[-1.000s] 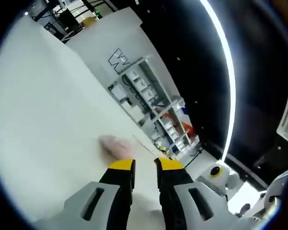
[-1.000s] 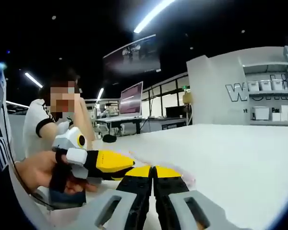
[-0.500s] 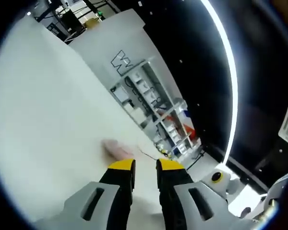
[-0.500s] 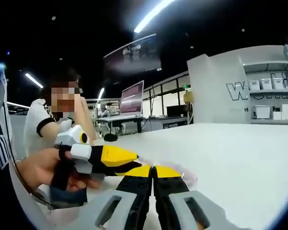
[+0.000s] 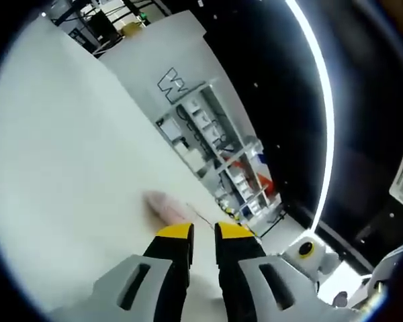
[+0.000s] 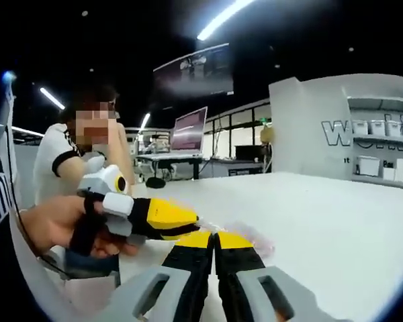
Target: Open the resealable bag by pulling the two sides of the seal apart until the entire bag opening is separated and visibly accessible.
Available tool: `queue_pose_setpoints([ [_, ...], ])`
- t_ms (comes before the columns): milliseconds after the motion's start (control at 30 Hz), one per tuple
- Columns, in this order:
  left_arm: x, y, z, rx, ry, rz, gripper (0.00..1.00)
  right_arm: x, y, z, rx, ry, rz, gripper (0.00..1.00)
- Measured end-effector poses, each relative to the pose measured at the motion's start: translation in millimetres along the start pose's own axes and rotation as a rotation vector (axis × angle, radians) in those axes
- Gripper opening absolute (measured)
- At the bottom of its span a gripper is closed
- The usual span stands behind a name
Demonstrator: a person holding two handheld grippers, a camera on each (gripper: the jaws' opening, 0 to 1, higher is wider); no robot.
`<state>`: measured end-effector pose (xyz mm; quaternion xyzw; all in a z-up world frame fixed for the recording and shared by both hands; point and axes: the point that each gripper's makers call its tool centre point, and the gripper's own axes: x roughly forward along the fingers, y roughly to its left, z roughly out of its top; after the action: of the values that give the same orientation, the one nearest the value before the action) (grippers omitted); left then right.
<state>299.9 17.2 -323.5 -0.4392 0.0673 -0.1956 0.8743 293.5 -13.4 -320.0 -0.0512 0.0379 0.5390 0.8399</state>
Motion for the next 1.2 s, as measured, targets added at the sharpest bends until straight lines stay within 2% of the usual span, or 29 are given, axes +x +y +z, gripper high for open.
queue_pose_setpoints([
  [100,-0.1,-0.4,-1.7,-0.002,0.007,0.0,0.04,-1.4,4.5,-3.7,-0.038,0.03,0.014,0.0],
  [200,-0.9,-0.1,-2.2,-0.001,0.01,0.004,0.03,-2.5,7.7,-5.8,-0.073,0.059,0.034,0.0],
  [400,-3.6,3.9,-2.8,0.003,0.014,0.019,0.02,-7.0,11.6,-1.5,-0.129,0.077,0.045,0.0],
  [567,-6.0,5.3,-3.3,0.007,0.019,0.027,0.02,-8.5,15.5,5.1,-0.142,0.078,0.069,0.0],
  [800,-12.1,11.8,-7.9,0.063,0.04,0.057,0.02,-1.4,22.6,12.0,-0.199,0.09,0.101,0.0],
  [967,-14.5,11.3,-9.5,0.103,0.044,0.068,0.02,6.0,30.1,-0.1,-0.323,0.184,0.147,0.0],
  [1200,-15.8,10.7,-9.9,0.128,0.047,0.069,0.02,14.6,36.1,-3.4,-0.381,0.217,0.173,0.01],
])
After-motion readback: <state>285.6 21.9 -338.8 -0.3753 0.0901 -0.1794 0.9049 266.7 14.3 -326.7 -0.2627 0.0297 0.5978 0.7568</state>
